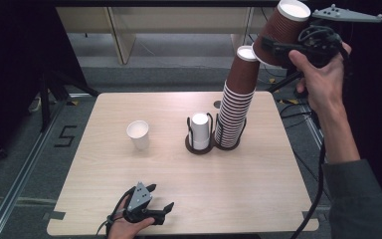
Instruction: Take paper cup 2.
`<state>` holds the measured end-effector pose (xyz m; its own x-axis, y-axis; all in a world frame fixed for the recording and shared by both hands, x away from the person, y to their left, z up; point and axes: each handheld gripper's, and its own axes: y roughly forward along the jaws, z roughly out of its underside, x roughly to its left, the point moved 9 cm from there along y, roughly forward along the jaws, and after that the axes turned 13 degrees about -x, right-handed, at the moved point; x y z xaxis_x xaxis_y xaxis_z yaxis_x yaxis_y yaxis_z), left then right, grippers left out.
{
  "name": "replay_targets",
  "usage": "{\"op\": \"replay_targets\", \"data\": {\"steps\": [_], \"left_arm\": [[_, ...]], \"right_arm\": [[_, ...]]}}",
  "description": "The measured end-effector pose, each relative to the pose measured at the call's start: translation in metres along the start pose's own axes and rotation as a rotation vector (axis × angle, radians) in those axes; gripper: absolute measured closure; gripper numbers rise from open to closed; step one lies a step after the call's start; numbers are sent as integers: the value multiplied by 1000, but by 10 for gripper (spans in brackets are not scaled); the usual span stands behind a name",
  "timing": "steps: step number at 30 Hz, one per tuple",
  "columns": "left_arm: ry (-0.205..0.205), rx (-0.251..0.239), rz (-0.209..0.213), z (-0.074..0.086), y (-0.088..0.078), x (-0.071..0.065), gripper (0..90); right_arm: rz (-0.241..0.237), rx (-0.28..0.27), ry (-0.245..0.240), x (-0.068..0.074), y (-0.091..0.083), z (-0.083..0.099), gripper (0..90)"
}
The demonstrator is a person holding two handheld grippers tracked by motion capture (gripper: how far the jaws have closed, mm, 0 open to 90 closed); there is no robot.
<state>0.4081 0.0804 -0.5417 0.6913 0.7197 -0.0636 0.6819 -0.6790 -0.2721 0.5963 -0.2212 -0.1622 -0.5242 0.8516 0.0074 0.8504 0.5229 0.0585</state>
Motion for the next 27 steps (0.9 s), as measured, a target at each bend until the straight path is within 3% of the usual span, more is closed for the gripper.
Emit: {"op": "replay_targets", "data": {"steps": [11, 14, 16, 19, 21, 24, 26, 27], "left_arm": [[7, 6, -3, 0, 0, 1, 149], [-1, -4, -2, 0, 0, 1, 149], [0, 0, -9, 0, 0, 2, 149], [1, -1, -11, 0, -1, 2, 149], [0, -2, -14, 0, 0, 2, 149], [-6, -13, -12, -1, 0, 3, 149], [-7, -16, -15, -2, -1, 4, 149], [-7, -16, -15, -2, -1, 4, 149]], "right_arm": [[-4, 71, -21, -6, -38, 36, 160], [-29, 90, -30, 2, -47, 52, 160], [-56, 96, -22, 14, -56, 68, 159], [-66, 92, -24, 21, -60, 78, 160], [-87, 109, -36, 30, -63, 94, 160], [-122, 130, -5, 46, -68, 117, 160], [-146, 131, -32, 56, -70, 135, 159], [-154, 135, -23, 60, -70, 141, 160]]}}
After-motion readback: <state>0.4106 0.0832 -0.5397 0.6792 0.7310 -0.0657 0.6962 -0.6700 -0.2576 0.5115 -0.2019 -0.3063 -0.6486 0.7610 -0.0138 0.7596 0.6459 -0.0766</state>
